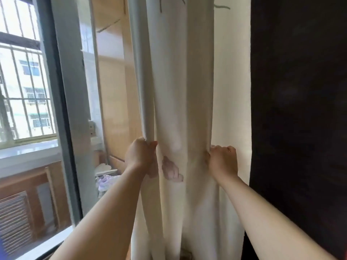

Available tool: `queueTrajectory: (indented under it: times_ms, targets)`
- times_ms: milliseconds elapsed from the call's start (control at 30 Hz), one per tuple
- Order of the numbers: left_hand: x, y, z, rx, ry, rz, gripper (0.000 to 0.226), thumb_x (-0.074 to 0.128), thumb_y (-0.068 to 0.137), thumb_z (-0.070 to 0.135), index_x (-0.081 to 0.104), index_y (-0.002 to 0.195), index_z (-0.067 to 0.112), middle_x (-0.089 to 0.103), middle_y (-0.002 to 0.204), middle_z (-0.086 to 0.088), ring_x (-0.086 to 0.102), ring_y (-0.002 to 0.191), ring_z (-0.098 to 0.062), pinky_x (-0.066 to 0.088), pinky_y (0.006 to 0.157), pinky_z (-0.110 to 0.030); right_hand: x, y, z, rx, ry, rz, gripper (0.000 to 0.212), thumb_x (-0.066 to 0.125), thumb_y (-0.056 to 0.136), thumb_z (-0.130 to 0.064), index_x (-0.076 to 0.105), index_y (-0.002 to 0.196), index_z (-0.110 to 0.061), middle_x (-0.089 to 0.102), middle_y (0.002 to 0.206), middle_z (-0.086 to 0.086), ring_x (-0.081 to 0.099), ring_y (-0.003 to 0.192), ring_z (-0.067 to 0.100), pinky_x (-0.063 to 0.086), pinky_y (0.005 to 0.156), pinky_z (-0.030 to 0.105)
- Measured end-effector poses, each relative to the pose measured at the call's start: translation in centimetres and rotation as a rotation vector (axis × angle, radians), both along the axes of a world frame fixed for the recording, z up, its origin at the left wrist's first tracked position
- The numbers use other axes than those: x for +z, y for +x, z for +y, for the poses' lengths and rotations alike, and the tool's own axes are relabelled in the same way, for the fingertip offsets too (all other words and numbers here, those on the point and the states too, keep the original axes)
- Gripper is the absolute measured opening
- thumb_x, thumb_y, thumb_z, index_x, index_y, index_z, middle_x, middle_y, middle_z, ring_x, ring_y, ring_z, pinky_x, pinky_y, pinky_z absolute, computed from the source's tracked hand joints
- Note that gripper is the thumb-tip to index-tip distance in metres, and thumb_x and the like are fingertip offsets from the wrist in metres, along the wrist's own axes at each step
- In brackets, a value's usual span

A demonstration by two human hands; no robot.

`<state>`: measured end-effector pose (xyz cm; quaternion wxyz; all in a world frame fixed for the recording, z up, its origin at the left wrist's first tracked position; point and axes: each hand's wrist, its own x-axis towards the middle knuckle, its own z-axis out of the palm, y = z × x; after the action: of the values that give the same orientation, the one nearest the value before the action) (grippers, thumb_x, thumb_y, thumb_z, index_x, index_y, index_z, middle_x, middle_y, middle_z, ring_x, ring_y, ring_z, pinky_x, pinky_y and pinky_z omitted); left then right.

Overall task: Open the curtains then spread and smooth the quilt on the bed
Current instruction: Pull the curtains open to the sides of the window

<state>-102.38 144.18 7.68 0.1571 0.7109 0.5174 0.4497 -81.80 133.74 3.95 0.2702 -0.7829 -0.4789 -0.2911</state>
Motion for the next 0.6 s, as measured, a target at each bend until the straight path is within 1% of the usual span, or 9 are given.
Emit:
queueTrajectory:
  times_ms: [67,133,200,233,300,400,467,500,600]
  targets:
    - [-0.1,1.8,1.0,-0.029,0.012,0.010,0.033,0.057,0.090,0.042,0.063,0.093,0.009,0.069,0.088,-0.011,0.064,0.084,-0.032,0.049,0.073,-0.035,-0.1,1.8,0.7,-0.029,0.008,0.019,0.033,0.037,0.090,-0.005,0.065,0.103,-0.016,0.068,0.105,0.001,0.059,0.089,0.024,0.020,0.077,0.026]
    - [-0.1,3.5,1.9,-0.065,0.019,0.016,0.033,0.056,0.091,0.042,0.063,0.092,0.009,0.069,0.084,-0.011,0.064,0.079,-0.031,0.050,0.071,-0.035,-0.1,3.3,1.0,-0.054,-0.010,0.014,0.034,0.039,0.090,-0.006,0.065,0.108,-0.018,0.066,0.114,-0.001,0.059,0.094,0.024,0.017,0.076,0.026]
    - [0.0,4.8,2.2,-0.075,0.021,0.028,0.035,0.054,0.092,0.043,0.062,0.095,0.009,0.066,0.080,-0.008,0.062,0.075,-0.030,0.048,0.067,-0.034,-0.1,4.2,0.8,-0.103,-0.005,-0.039,0.028,0.047,0.091,-0.016,0.063,0.113,-0.015,0.063,0.118,0.002,0.055,0.106,0.026,0.025,0.088,0.031]
    - [0.0,5.6,2.2,-0.089,0.024,0.015,0.037,0.053,0.091,0.044,0.060,0.098,0.008,0.065,0.081,-0.007,0.061,0.075,-0.029,0.047,0.068,-0.034,-0.2,4.5,0.4,-0.118,0.049,-0.056,0.033,0.054,0.089,-0.023,0.059,0.120,-0.013,0.058,0.123,0.007,0.049,0.116,0.028,0.025,0.097,0.035]
    - [0.0,6.9,1.9,-0.148,0.036,-0.095,0.055,0.058,0.083,0.056,0.052,0.110,0.008,0.062,0.098,-0.008,0.059,0.090,-0.030,0.050,0.078,-0.040,-0.4,4.7,-0.4,-0.142,0.210,-0.013,0.067,0.064,0.080,-0.036,0.041,0.138,-0.010,0.037,0.143,0.016,0.031,0.133,0.036,0.014,0.110,0.041]
    - [0.2,9.4,0.6,-0.268,0.065,-0.215,0.117,0.066,0.058,0.078,0.020,0.145,0.014,0.038,0.141,-0.010,0.036,0.131,-0.031,0.035,0.107,-0.050,0.1,6.0,-1.4,-0.206,0.427,0.057,0.104,0.076,0.068,-0.044,0.021,0.148,-0.006,0.018,0.152,0.024,0.023,0.137,0.042,0.012,0.113,0.049]
    - [0.6,11.3,-0.2,-0.314,0.094,-0.193,0.138,0.068,0.052,0.080,-0.005,0.151,0.018,0.013,0.157,-0.008,0.015,0.144,-0.027,0.019,0.116,-0.048,0.7,7.0,-1.9,-0.238,0.464,0.185,0.116,0.080,0.064,-0.049,0.015,0.149,-0.002,0.021,0.151,0.025,0.026,0.136,0.042,0.017,0.113,0.051]
    - [0.9,12.1,-0.3,-0.319,0.098,-0.177,0.141,0.069,0.051,0.079,-0.011,0.150,0.019,0.007,0.159,-0.006,0.010,0.145,-0.025,0.016,0.117,-0.047,1.1,7.5,-2.0,-0.240,0.450,0.263,0.120,0.080,0.064,-0.051,0.012,0.150,-0.001,0.026,0.150,0.024,0.029,0.135,0.040,0.019,0.112,0.050]
    - [1.4,14.6,-0.4,-0.318,0.037,-0.195,0.145,0.075,0.050,0.073,-0.016,0.149,0.020,0.008,0.159,-0.006,0.011,0.146,-0.024,0.017,0.117,-0.047,1.9,8.9,-2.1,-0.189,0.351,0.450,0.118,0.076,0.070,-0.052,0.004,0.151,-0.004,0.039,0.145,0.019,0.039,0.130,0.036,0.027,0.107,0.046]
